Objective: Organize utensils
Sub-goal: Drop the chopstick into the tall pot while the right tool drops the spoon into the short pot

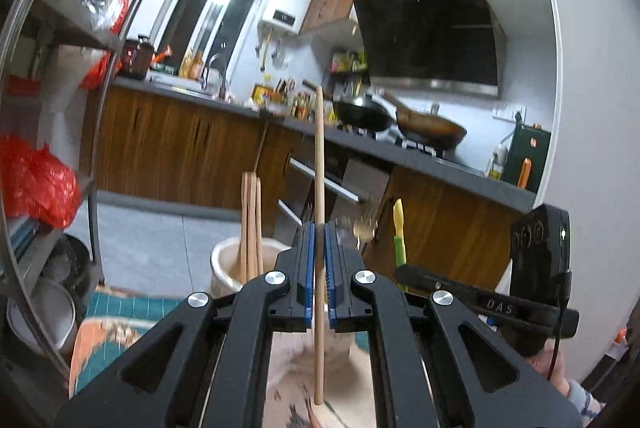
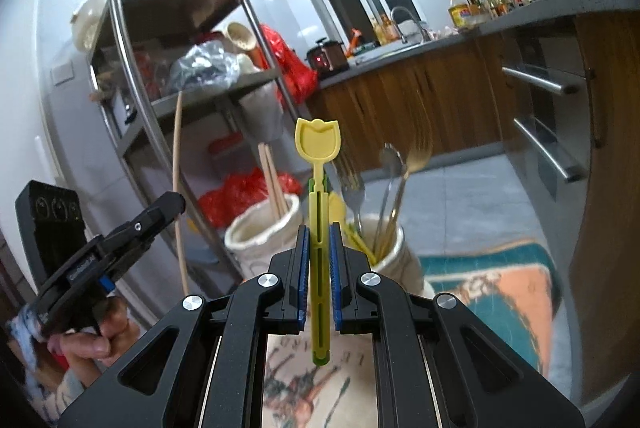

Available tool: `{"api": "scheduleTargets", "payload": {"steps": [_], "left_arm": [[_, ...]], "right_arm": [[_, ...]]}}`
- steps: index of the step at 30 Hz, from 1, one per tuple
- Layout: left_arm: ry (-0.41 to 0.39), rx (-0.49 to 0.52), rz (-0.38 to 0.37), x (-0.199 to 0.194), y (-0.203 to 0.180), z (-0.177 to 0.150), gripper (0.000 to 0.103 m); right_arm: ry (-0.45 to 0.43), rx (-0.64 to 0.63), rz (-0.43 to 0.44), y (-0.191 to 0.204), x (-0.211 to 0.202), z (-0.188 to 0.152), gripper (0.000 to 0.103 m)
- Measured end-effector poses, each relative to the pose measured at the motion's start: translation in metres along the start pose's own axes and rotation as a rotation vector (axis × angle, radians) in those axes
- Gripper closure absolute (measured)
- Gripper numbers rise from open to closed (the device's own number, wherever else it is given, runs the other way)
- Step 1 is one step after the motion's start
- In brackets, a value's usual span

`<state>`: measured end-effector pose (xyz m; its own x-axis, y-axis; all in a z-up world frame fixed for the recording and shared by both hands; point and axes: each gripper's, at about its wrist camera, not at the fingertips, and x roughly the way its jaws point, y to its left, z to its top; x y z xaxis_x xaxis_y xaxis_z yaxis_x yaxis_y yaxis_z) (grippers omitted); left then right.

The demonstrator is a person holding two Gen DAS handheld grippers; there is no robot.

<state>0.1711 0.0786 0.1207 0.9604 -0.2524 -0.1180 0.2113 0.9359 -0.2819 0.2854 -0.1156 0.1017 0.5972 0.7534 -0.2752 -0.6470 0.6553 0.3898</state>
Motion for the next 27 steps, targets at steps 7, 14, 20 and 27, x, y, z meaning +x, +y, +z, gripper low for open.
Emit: {"api": "scheduleTargets", "payload": {"steps": [7, 14, 20, 27], "left_arm": [[-0.089, -0.034, -0.004, 0.015, 0.008, 0.017, 0.099], [-0.202, -0.042, 0.028, 0.021, 0.013, 0.029, 0.099], [-0.236, -0.058, 0.093, 0.037, 0.024, 0.022, 0.099], [-0.161, -0.034, 0.111, 0.052, 0.027, 0.002, 0.099]], "right_arm": [[-0.058, -0.023, -0.002, 0.001, 0.014, 0.018, 0.093], [-0.087, -0.03, -0.008, 0.001, 0.029, 0.025, 0.093], [-0.092, -0.063, -0.062, 0.003, 0.041, 0.024, 0.093], [-0.054, -0.108, -0.121, 0.002, 0.054, 0.01, 0.093]]}}
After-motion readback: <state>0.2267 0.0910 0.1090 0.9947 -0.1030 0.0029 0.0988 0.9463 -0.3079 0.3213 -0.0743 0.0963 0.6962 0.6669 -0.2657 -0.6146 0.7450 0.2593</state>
